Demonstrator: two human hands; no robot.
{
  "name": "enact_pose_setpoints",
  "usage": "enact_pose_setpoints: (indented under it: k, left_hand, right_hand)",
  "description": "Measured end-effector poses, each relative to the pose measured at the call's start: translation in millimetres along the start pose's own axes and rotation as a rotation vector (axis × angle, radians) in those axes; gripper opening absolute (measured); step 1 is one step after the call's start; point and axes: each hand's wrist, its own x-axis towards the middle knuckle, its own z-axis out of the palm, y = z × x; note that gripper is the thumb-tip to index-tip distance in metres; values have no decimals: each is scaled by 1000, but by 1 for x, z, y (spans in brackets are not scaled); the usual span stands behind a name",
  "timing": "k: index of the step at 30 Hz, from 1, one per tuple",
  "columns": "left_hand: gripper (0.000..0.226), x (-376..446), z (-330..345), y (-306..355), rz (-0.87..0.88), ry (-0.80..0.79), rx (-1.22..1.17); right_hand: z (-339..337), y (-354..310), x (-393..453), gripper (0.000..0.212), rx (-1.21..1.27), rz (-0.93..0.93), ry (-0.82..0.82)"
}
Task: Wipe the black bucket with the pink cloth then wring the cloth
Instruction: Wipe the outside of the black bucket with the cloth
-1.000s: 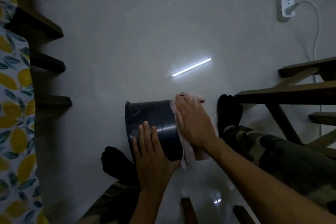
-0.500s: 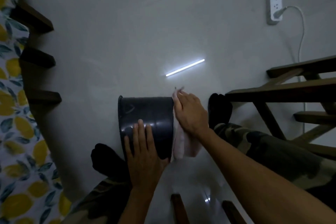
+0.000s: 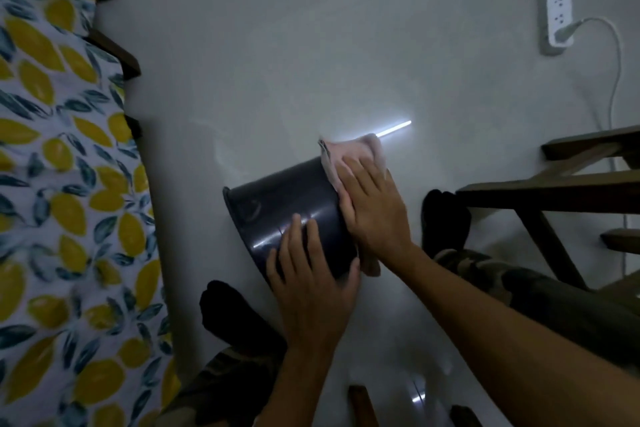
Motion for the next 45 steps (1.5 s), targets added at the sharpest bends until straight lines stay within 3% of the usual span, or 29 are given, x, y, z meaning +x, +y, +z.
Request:
enact_pose_setpoints:
  k: [2,5,11,16,22,28,34,37,42,45]
  left_hand:
    - [83,2,-13,-4,9,59,-81]
    - [79,30,-22,-24,-87,46,-11]
    - [81,28,-6,-51,-196,-279,261]
    - [83,14,-4,-48,-244,-303,263]
    - [99,29,-16,-52,-406,-333,44]
    - [84,64,-18,-62,-213,-208,-20]
    - [79,84,-13,-63,70,80,-46]
    - [86,56,-10,-57,88,161,-32]
    - [112,-23,-13,-36,-42,58,-215]
    - [137,-31,-25,-25,-267,-35,-242]
  right_hand:
    - [-1,2,-37,55,17,36,-19]
    - [-2,2,-96,60,20,103,-61]
    - [7,-12,-155,92,-42,81,-125]
    - [-3,-12,-112,61,-32,-196,-135]
    - [-4,-7,-89,52,2,-33,-177]
    - [-2,-14,-70,52,30,18,-143]
    - [6,-8,-53,53,51,59,-55]
    - [4,-12,-48,52,83,54,-29]
    - [-2,-14,-61,54,156,68,-87]
    - [-6,-11,-79,63,167,89,-108]
